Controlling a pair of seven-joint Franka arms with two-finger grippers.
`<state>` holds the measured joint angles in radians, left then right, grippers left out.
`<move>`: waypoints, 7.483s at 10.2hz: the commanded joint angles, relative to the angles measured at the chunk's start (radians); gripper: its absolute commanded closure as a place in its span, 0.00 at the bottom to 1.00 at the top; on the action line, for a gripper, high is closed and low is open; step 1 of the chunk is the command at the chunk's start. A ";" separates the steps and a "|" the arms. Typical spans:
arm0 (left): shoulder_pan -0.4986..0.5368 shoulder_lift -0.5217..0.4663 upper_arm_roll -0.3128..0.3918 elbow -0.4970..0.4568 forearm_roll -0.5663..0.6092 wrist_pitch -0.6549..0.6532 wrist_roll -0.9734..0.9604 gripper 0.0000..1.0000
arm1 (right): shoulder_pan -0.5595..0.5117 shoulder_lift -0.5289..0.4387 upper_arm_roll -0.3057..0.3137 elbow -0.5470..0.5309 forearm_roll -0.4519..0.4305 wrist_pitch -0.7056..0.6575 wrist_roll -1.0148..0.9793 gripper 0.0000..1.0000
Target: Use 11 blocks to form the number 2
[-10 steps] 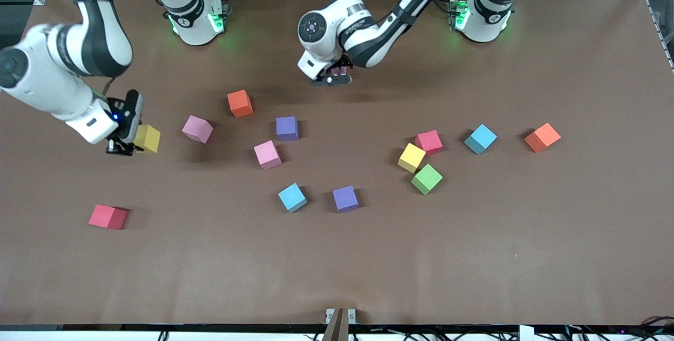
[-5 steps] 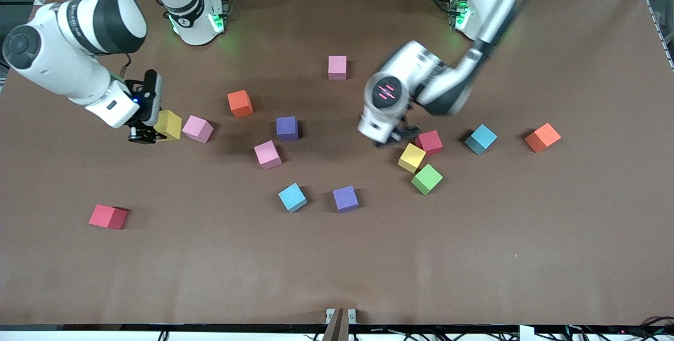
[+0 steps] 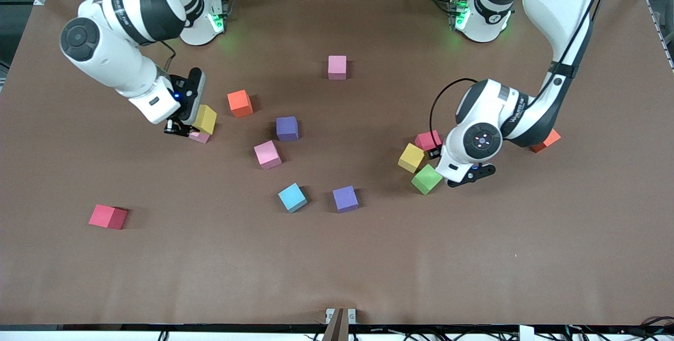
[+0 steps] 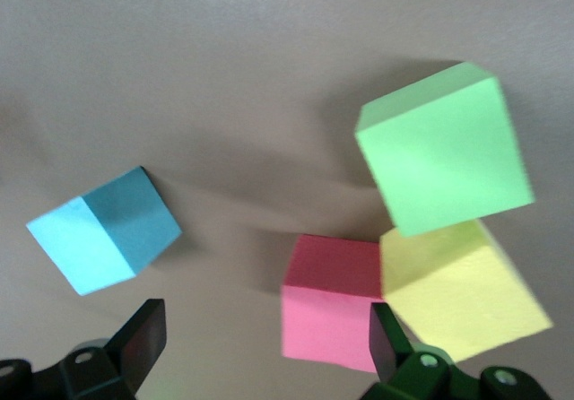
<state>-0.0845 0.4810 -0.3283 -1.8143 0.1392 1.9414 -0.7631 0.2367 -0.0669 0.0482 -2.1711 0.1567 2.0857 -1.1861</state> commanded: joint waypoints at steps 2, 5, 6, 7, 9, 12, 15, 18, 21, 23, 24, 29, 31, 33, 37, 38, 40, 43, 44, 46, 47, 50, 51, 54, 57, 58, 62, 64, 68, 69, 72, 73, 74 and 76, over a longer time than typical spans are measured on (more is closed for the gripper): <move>0.017 -0.123 -0.049 -0.155 0.004 0.020 0.030 0.00 | 0.148 -0.014 -0.005 -0.024 -0.003 -0.001 0.039 0.69; 0.015 -0.199 -0.084 -0.301 -0.020 0.164 0.004 0.00 | 0.323 -0.001 -0.005 -0.064 -0.031 0.043 0.119 0.70; 0.009 -0.193 -0.084 -0.325 -0.020 0.224 -0.001 0.00 | 0.396 0.002 -0.005 -0.082 -0.034 0.072 0.191 0.70; 0.006 -0.177 -0.084 -0.345 -0.020 0.278 -0.005 0.00 | 0.470 0.013 -0.005 -0.107 -0.045 0.115 0.268 0.70; 0.000 -0.125 -0.083 -0.352 -0.016 0.326 -0.010 0.00 | 0.599 0.071 -0.005 -0.124 -0.081 0.169 0.456 0.72; -0.004 -0.085 -0.083 -0.339 -0.007 0.352 -0.024 0.00 | 0.706 0.121 0.005 -0.125 -0.243 0.174 0.700 0.72; -0.006 -0.024 -0.080 -0.312 0.011 0.412 -0.051 0.00 | 0.728 0.166 0.016 -0.125 -0.243 0.250 0.703 0.73; 0.003 0.007 -0.074 -0.274 0.062 0.412 -0.065 0.00 | 0.724 0.180 0.036 -0.165 -0.224 0.346 0.704 0.75; 0.015 0.043 -0.057 -0.229 0.125 0.412 -0.061 0.00 | 0.727 0.179 0.039 -0.225 -0.148 0.468 0.703 0.76; 0.011 0.045 -0.054 -0.233 0.126 0.407 -0.067 0.00 | 0.727 0.177 0.041 -0.254 -0.147 0.490 0.703 0.76; 0.006 0.045 -0.055 -0.237 0.125 0.404 -0.071 0.00 | 0.727 0.177 0.041 -0.260 -0.147 0.490 0.703 0.76; -0.015 0.047 -0.055 -0.244 0.126 0.395 -0.125 0.00 | 0.745 0.194 0.065 -0.274 -0.149 0.519 0.683 0.76; -0.015 0.051 -0.055 -0.243 0.126 0.395 -0.122 0.34 | 0.743 0.226 0.068 -0.282 -0.151 0.575 0.678 0.76; -0.011 0.050 -0.055 -0.243 0.125 0.393 -0.122 0.93 | 0.740 0.259 0.070 -0.288 -0.151 0.639 0.678 0.76; 0.003 -0.017 -0.060 -0.226 0.116 0.277 -0.133 1.00 | 0.737 0.257 0.071 -0.299 -0.151 0.637 0.678 0.75; 0.003 -0.034 -0.063 -0.226 0.109 0.257 -0.134 1.00 | 0.737 0.259 0.071 -0.299 -0.151 0.639 0.680 0.75; -0.007 -0.039 -0.067 -0.226 0.109 0.231 -0.182 1.00 | 0.737 0.257 0.077 -0.300 -0.151 0.636 0.683 0.75; -0.003 -0.059 -0.098 -0.226 0.108 0.194 -0.237 1.00 | 0.641 0.249 0.171 -0.271 -0.154 0.614 0.674 0.75; 0.003 -0.070 -0.098 -0.224 0.099 0.194 -0.263 1.00 | 0.626 0.249 0.179 -0.250 -0.157 0.614 0.669 0.75; 0.037 -0.091 -0.097 -0.214 0.086 0.194 -0.303 1.00 | 0.569 0.248 0.180 -0.208 -0.158 0.603 0.581 0.75; 0.061 -0.104 -0.097 -0.204 0.086 0.194 -0.330 1.00 | 0.546 0.246 0.180 -0.193 -0.158 0.591 0.551 0.75; 0.136 -0.159 -0.097 -0.201 0.076 0.185 -0.378 1.00 | 0.544 0.246 0.180 -0.116 -0.148 0.484 0.551 0.75; 0.166 -0.169 -0.097 -0.195 0.063 0.183 -0.401 1.00 | 0.552 0.248 0.196 -0.066 -0.137 0.456 0.559 0.75; 0.241 -0.173 -0.095 -0.136 0.059 0.153 -0.539 1.00 | 0.553 0.315 0.269 0.039 -0.126 0.450 0.574 0.75; 0.296 -0.167 -0.095 -0.102 0.017 0.149 -0.579 1.00 | 0.621 0.465 0.283 0.186 -0.143 0.464 0.598 0.75; 0.310 -0.163 -0.094 -0.102 0.017 0.149 -0.600 1.00 | 0.636 0.499 0.283 0.204 -0.152 0.470 0.599 0.75; 0.353 -0.159 -0.087 -0.095 0.017 0.146 -0.622 1.00 | 0.674 0.576 0.282 0.220 -0.173 0.554 0.596 0.75; 0.379 -0.168 -0.089 -0.095 0.007 0.145 -0.625 1.00 | 0.644 0.585 0.282 0.209 -0.166 0.554 0.599 0.75; 0.428 -0.116 -0.086 -0.076 -0.010 0.136 -0.644 1.00 | 0.642 0.585 0.283 0.182 -0.163 0.554 0.620 0.76; 0.419 -0.114 -0.086 -0.077 -0.010 0.136 -0.639 1.00 | 0.641 0.585 0.283 0.175 -0.163 0.557 0.640 0.76; 0.430 -0.120 -0.087 -0.019 -0.010 0.087 -0.633 1.00 | 0.639 0.575 0.285 0.128 -0.166 0.593 0.674 0.75; 0.430 -0.119 -0.087 -0.002 -0.016 0.079 -0.634 1.00 | 0.636 0.572 0.285 0.125 -0.166 0.591 0.684 0.75; 0.431 -0.116 -0.086 -0.002 -0.029 0.079 -0.631 1.00 | 0.636 0.573 0.285 0.120 -0.166 0.590 0.729 0.75; 0.431 -0.111 -0.084 0.001 -0.035 0.079 -0.630 1.00 | 0.636 0.573 0.286 0.120 -0.166 0.587 0.741 0.75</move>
<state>0.3418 0.3683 -0.4107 -1.8259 0.1279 2.0421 -1.4013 0.8857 0.5204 0.3215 -2.0322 0.0045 2.6652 -0.4777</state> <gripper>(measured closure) 0.383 0.436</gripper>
